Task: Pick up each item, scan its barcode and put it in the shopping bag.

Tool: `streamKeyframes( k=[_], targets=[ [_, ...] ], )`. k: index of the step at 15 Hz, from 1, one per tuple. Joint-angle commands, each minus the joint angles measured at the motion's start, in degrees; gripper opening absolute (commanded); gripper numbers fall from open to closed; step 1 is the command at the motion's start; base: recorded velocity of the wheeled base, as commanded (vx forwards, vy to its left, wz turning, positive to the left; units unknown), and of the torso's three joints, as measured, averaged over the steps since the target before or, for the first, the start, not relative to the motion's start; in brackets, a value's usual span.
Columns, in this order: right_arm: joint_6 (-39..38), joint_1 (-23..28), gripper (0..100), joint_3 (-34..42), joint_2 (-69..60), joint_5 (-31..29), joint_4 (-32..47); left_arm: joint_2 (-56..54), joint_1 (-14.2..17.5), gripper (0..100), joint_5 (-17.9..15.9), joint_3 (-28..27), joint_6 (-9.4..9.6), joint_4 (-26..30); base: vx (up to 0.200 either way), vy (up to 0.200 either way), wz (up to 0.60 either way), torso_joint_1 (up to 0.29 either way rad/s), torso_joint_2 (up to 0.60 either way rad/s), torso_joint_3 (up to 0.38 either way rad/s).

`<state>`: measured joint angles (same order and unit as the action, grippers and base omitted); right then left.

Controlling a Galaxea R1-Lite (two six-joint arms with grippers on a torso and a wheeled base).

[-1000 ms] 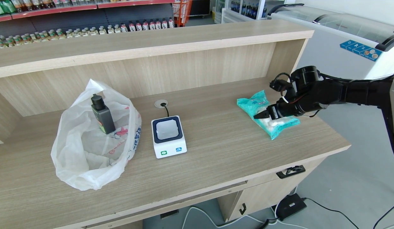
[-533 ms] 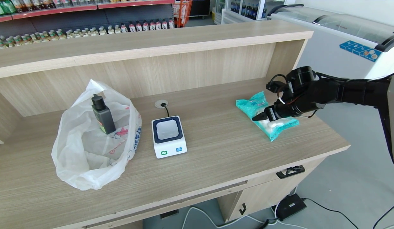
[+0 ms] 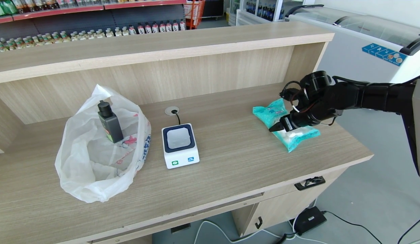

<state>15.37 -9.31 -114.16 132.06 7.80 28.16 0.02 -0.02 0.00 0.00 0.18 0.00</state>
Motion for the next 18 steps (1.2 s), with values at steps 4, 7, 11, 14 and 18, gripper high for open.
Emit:
streamKeyframes(
  k=[4,7,11,14,18],
  targets=[
    [-0.17,-0.79,0,-0.09,-0.40,-2.70,0.32,-0.02,0.02,100,0.00,0.00,-0.01,0.00,0.000,0.000,0.00,0.000,0.00,0.000],
    [-0.08,-0.88,100,-0.09,-0.75,-2.97,0.40,-0.02,0.02,100,0.00,0.00,-0.01,0.00,0.000,0.000,0.00,0.000,0.00,0.000],
    [-0.43,-1.50,100,-0.27,-1.46,-4.90,1.02,-0.02,0.02,100,0.00,0.00,-0.01,0.00,0.000,0.000,0.00,0.000,0.00,0.000],
    [-1.13,-1.50,100,-0.43,-2.42,-6.40,2.34,-0.02,0.02,100,0.00,0.00,-0.01,0.00,0.000,0.000,0.00,0.000,0.00,0.000],
    [-4.91,-1.50,100,-0.43,-2.69,-6.40,5.33,-0.02,0.02,100,0.00,0.00,-0.01,0.00,0.000,0.000,0.00,0.000,0.00,0.000]
  ],
)
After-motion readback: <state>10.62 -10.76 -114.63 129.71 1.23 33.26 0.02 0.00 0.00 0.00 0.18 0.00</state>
